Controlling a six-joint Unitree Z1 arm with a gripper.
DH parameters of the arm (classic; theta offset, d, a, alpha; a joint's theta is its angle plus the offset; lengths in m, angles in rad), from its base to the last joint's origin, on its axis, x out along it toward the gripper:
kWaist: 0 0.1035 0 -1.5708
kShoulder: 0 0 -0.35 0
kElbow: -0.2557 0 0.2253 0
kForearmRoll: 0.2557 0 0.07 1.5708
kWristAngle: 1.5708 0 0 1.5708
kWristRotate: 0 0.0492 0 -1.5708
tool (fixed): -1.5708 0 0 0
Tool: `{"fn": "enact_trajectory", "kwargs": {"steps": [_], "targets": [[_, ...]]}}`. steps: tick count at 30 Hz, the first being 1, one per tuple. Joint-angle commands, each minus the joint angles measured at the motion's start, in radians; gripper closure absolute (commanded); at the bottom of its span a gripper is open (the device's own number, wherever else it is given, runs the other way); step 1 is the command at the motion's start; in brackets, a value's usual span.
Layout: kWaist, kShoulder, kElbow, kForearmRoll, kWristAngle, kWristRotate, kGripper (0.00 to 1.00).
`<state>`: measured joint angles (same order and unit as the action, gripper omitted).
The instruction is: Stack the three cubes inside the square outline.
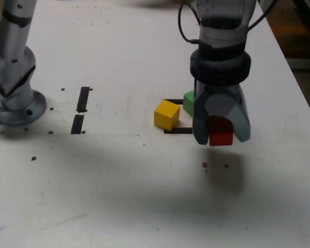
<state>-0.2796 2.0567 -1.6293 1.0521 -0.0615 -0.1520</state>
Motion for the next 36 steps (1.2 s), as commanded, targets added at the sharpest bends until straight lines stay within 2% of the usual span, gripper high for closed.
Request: {"fn": "enact_trajectory", "kwargs": {"steps": [1, 8, 15, 22, 29, 33, 36], "targets": [[0.007, 0.020, -0.007, -0.012, -0.001, 0.021, 0.85], [0.074, 0.087, -0.034, -0.035, -0.024, 0.174, 0.85], [0.153, 0.088, -0.025, -0.040, -0.006, 0.282, 0.85], [0.235, 0.034, 0.066, -0.052, 0.008, 0.331, 0.85], [0.325, -0.077, 0.228, -0.098, 0.005, 0.385, 0.85], [0.334, -0.134, 0.305, -0.103, -0.012, 0.393, 0.85], [0.317, -0.165, 0.353, -0.105, -0.038, 0.389, 0.85]]}}
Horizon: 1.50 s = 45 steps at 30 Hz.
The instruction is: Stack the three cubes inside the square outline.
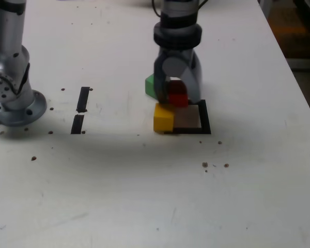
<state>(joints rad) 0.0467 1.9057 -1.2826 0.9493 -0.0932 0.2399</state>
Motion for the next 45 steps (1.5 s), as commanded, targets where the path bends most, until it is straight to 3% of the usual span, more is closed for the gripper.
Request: {"fn": "enact_trajectory", "kwargs": {"steps": [1, 9, 14, 17, 20, 26, 29, 32, 45], "targets": [[-0.020, -0.024, 0.018, -0.003, -0.015, -0.006, 0.85], [-0.124, -0.075, 0.007, -0.038, -0.043, -0.054, 0.87], [-0.141, -0.097, 0.036, -0.034, -0.078, -0.063, 0.87], [-0.142, -0.105, 0.044, -0.043, -0.075, -0.063, 0.87], [-0.142, -0.107, 0.023, -0.057, -0.035, -0.063, 0.87], [-0.144, -0.096, -0.089, -0.068, 0.104, -0.058, 0.87], [-0.143, -0.081, -0.119, -0.070, 0.129, -0.053, 0.87], [-0.136, -0.059, -0.112, -0.069, 0.120, -0.055, 0.87], [-0.115, 0.049, -0.007, -0.144, 0.014, -0.103, 0.87]]}}
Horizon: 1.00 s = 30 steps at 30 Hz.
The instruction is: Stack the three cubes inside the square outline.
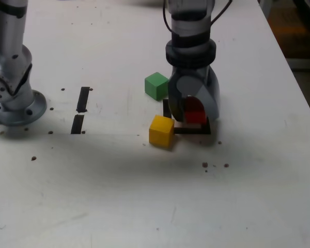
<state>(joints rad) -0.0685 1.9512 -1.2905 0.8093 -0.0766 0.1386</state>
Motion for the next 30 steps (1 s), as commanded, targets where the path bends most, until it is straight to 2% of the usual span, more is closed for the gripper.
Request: {"fn": "enact_trajectory", "kwargs": {"steps": [1, 8, 19, 24, 30], "targets": [[0.000, 0.008, 0.003, -0.007, -0.006, -0.003, 0.87], [0.001, 0.007, 0.042, -0.011, -0.019, -0.024, 0.87], [0.001, -0.017, 0.072, -0.003, -0.012, -0.034, 0.84], [0.001, -0.016, 0.067, 0.006, -0.001, -0.034, 0.77], [0.001, -0.008, 0.042, 0.024, 0.024, -0.034, 0.58]]}}
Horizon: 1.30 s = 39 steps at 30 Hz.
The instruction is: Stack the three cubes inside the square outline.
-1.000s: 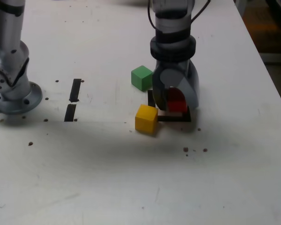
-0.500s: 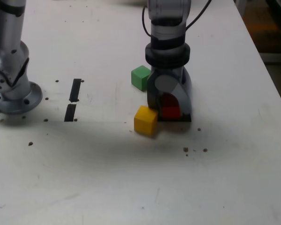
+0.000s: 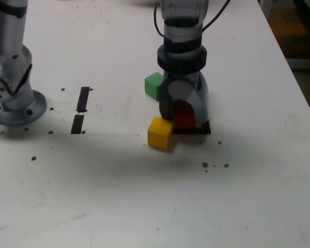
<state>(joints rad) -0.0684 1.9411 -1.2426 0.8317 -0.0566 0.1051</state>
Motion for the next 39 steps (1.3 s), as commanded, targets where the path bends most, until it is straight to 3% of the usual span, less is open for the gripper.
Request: {"fn": "enact_trajectory", "kwargs": {"steps": [1, 7, 16, 24, 33, 39], "targets": [[0.001, 0.003, -0.008, 0.003, 0.009, -0.001, 0.55], [0.005, 0.006, -0.013, 0.009, 0.021, -0.001, 0.39], [0.008, 0.008, -0.014, 0.030, 0.025, -0.001, 0.31], [0.009, -0.027, -0.014, 0.033, 0.054, -0.001, 0.12], [-0.009, -0.184, -0.015, 0.074, 0.140, -0.001, 0.08], [-0.087, -0.273, -0.005, 0.171, 0.152, -0.001, 0.09]]}}
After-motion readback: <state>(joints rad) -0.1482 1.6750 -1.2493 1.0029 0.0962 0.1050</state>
